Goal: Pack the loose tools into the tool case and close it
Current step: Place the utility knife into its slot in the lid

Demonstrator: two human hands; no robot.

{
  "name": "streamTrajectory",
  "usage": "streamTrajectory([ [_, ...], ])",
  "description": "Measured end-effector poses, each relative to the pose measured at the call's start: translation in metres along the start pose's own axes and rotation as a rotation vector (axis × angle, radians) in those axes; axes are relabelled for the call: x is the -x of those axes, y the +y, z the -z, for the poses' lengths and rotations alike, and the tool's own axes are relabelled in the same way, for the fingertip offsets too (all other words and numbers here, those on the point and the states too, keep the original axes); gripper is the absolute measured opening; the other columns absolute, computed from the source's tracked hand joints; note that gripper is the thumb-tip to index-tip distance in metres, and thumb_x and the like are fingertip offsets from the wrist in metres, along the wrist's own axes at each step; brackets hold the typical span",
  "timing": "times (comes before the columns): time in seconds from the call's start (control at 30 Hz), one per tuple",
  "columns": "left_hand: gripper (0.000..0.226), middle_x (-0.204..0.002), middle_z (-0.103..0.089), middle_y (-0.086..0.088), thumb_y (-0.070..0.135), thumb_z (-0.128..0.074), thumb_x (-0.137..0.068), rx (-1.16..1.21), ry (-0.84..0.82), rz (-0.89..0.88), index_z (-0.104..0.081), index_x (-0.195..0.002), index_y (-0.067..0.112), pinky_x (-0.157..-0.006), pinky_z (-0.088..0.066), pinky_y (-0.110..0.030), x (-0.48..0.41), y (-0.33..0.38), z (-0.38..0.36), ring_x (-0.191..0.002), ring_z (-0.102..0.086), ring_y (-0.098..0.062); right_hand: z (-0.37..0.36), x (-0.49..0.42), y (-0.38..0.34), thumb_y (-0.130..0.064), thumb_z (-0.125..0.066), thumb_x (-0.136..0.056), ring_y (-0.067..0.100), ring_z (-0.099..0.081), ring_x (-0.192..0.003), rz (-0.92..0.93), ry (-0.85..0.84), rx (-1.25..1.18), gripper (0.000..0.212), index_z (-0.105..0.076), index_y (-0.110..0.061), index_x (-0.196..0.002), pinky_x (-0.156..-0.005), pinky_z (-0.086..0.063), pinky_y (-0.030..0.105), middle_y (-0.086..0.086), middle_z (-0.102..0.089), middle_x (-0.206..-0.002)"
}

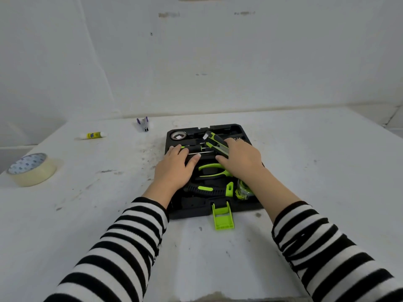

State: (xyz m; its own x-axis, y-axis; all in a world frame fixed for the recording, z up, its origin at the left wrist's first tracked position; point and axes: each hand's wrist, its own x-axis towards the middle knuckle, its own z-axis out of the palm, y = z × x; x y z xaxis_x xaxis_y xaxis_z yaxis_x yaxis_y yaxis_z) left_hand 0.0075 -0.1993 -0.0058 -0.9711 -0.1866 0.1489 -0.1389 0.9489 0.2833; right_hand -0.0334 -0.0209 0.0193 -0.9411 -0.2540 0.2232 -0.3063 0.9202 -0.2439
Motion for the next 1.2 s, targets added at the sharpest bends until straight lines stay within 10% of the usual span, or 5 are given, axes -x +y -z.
streamTrajectory([
  [0.3,0.054,-0.156,-0.027,0.005,0.059,-0.029,-0.095,0.006,-0.015,-0.081,-0.047,-0.133,0.025,-0.104,-0.036,-0.043,0.018,-0.014,0.005,-0.146,-0.015,-0.014,0.03,0.006,-0.012,-0.033,-0.063,-0.088,0.023,-0.058,-0.084,0.04,-0.308,0.005,0.035,-0.059,-0.004,-0.108,-0.067,-0.044,0.029,0.009,-0.065,-0.102],
  [0.43,0.054,-0.156,-0.026,0.005,0.059,-0.028,-0.094,-0.009,-0.021,-0.088,-0.05,-0.128,0.023,-0.103,-0.037,-0.043,0.022,-0.016,0.005,-0.147,-0.014,-0.014,0.035,-0.008,-0.008,-0.025,-0.069,-0.088,0.014,-0.058,-0.061,-0.199,-0.344,-0.824,0.041,-0.055,0.0,-0.117,-0.048,-0.051,0.022,0.005,-0.061,-0.078],
  [0.63,0.055,-0.152,-0.033,0.005,0.062,-0.028,-0.093,0.019,-0.004,-0.065,-0.053,-0.122,0.022,-0.102,-0.038,-0.042,0.019,-0.015,0.004,-0.142,-0.025,-0.017,0.017,-0.04,-0.008,-0.038,-0.053,-0.097,0.027,-0.058,-0.09,-0.63,0.002,-1.666,0.036,-0.058,-0.006,-0.112,-0.091,-0.052,0.047,0.005,-0.059,-0.089],
  [0.87,0.07,-0.124,-0.057,0.001,0.073,-0.022,-0.085,-0.141,0.144,-0.08,-0.044,-0.13,0.024,-0.094,-0.033,-0.04,0.009,-0.007,0.005,-0.116,-0.051,-0.023,-0.005,-0.035,-0.014,-0.033,-0.066,-0.087,0.015,-0.061,-0.08,-0.628,0.431,-1.512,0.028,-0.061,-0.023,-0.113,-0.072,-0.052,0.027,-0.008,-0.061,-0.084],
  [1.2,0.097,-0.121,-0.057,-0.006,0.085,-0.012,-0.074,-0.352,0.2,-0.073,-0.051,-0.122,0.012,-0.09,-0.035,-0.038,-0.015,0.013,0.001,-0.111,-0.051,-0.026,-0.017,-0.03,-0.014,-0.017,-0.074,-0.081,0.023,-0.07,-0.058,-0.464,0.439,-1.064,0.087,-0.015,-0.044,-0.139,-0.06,-0.056,0.03,-0.002,-0.057,-0.078],
])
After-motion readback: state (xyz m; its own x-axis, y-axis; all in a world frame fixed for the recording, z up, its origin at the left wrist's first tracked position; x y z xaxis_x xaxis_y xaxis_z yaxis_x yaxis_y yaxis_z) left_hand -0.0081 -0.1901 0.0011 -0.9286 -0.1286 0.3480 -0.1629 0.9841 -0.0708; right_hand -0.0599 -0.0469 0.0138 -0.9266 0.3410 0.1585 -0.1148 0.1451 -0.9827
